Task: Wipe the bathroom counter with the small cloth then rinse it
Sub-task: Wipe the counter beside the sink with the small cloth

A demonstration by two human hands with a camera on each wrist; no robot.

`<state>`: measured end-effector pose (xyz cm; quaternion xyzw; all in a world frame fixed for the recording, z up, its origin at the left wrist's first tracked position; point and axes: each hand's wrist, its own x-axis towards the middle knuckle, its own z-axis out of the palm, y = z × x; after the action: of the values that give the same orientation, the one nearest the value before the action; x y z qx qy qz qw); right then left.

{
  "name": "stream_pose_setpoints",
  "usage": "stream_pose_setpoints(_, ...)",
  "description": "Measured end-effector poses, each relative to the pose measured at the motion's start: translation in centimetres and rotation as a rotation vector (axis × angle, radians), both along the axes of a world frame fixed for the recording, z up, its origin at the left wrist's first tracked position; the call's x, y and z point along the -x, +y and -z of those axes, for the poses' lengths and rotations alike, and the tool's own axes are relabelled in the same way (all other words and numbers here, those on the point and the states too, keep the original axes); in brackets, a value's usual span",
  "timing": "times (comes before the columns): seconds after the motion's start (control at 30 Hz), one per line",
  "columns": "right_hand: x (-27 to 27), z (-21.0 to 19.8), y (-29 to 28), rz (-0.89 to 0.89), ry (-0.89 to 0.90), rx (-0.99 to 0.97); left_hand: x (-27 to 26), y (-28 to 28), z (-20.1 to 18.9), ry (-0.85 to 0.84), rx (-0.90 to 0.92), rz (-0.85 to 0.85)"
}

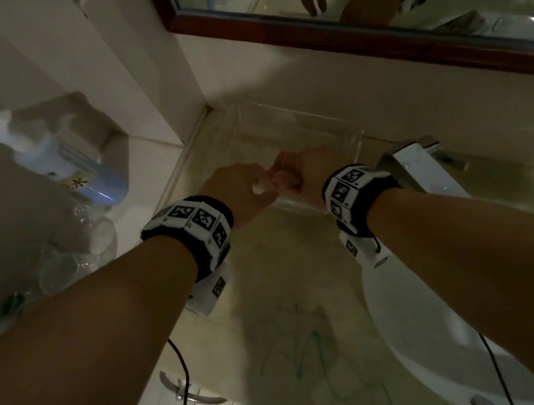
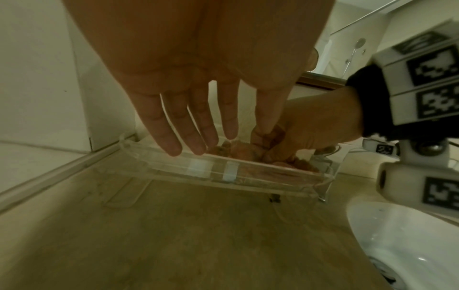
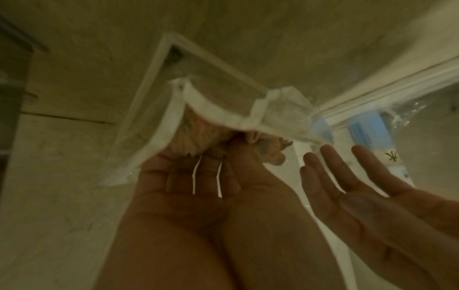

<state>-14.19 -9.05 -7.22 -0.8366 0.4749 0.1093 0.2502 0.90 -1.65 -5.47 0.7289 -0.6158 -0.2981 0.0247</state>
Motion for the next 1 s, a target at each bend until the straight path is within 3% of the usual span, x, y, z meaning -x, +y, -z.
stream_pose_setpoints(0.07,0.4,-1.1,0.5,-0.023,0.005,0.030,-0.3,0.5,0.2,0.003,0.012,-0.033)
stream_pose_setpoints(0.2,0.2,-1.9,1.5,0.145,-0.053,0.071,-0.9,2.2,0.1,0.044,-0.011,-0.080)
stream_pose_setpoints(0.33,-0.6,-2.3,3.7,0.116,-0.049,0.121,-1.5,4.7,0.0,0.053,-0.026,-0.091)
stream_pose_setpoints(0.6,-0.7,-1.5,11.9,0.221,-0.229,0.066,-3.1,12.1,2.3,0.060,-0.140,-0.072)
stream_pose_setpoints(0.77,0.2,0.6,17.2,0.318,-0.203,-0.079,-3.2,16.6,5.9,-0.033,-0.203,0.090)
stream_pose_setpoints(1.0,0.9,3.8,21.4,0.394,-0.065,-0.050,-1.6,21.0,9.1,-0.147,-0.157,0.267)
